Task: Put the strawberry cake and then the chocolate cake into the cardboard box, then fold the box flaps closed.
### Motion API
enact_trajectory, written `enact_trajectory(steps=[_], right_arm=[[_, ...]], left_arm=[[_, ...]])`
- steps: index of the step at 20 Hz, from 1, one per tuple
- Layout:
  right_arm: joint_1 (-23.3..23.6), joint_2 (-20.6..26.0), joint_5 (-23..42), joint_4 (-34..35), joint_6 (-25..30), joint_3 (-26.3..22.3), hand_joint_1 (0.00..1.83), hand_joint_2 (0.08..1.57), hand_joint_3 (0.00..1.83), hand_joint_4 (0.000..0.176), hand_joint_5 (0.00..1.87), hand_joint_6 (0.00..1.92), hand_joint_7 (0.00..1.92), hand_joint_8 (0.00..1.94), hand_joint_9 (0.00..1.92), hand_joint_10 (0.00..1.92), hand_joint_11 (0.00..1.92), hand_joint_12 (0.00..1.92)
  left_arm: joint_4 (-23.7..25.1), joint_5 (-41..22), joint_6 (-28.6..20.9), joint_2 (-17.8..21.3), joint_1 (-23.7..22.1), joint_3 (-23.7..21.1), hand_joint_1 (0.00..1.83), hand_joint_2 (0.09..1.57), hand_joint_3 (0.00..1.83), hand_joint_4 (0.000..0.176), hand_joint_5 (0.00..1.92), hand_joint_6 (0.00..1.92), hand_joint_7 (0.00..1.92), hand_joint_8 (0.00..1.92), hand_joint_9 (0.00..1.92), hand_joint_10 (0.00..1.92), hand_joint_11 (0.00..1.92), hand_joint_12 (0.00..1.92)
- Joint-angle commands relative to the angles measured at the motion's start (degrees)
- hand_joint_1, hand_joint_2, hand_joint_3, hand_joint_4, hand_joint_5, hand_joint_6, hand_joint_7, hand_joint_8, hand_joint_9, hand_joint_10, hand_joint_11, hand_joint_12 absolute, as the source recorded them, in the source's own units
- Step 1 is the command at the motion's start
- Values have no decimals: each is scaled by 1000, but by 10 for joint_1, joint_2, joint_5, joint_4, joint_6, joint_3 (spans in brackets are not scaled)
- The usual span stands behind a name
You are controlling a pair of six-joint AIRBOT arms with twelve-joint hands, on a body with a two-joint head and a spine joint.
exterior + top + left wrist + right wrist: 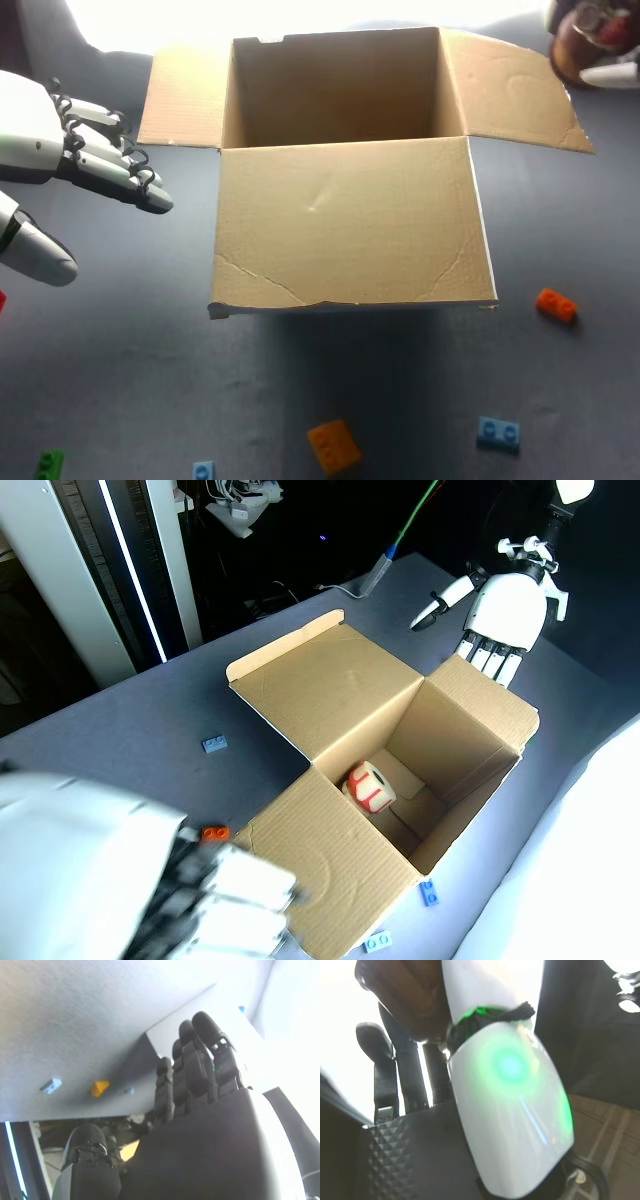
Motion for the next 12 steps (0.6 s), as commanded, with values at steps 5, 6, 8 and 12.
enact_trajectory(steps=[5, 6, 8, 12], right_arm=[[23, -28, 66, 3, -13, -11, 1344, 1187, 2, 0, 936, 1001, 810, 1291, 675, 1580, 370, 1921], [23, -35, 68, 1, -13, -11, 1344, 1187, 2, 0, 936, 1001, 810, 1291, 675, 1580, 370, 1921], [28, -48, 73, -13, -6, -12, 1338, 1195, 2, 0, 904, 1044, 814, 1287, 663, 1604, 362, 1921], [34, -67, 96, -38, -11, -14, 1341, 1186, 0, 0, 929, 1041, 833, 1240, 676, 1566, 355, 1921]], left_arm=[[-44, 0, 0, 4, -1, 4, 0, 1142, 8, 76, 165, 2, 231, 2, 336, 2, 0, 1110], [-44, 0, 0, 3, -1, 4, 0, 1142, 8, 76, 165, 2, 231, 2, 336, 2, 0, 1110], [-44, 0, 0, 3, -1, 4, 0, 1127, 0, 67, 170, 3, 243, 6, 337, 2, 0, 1101], [-44, 2, 0, 2, -1, 4, 0, 1127, 0, 32, 172, 2, 243, 2, 318, 1, 0, 1009]])
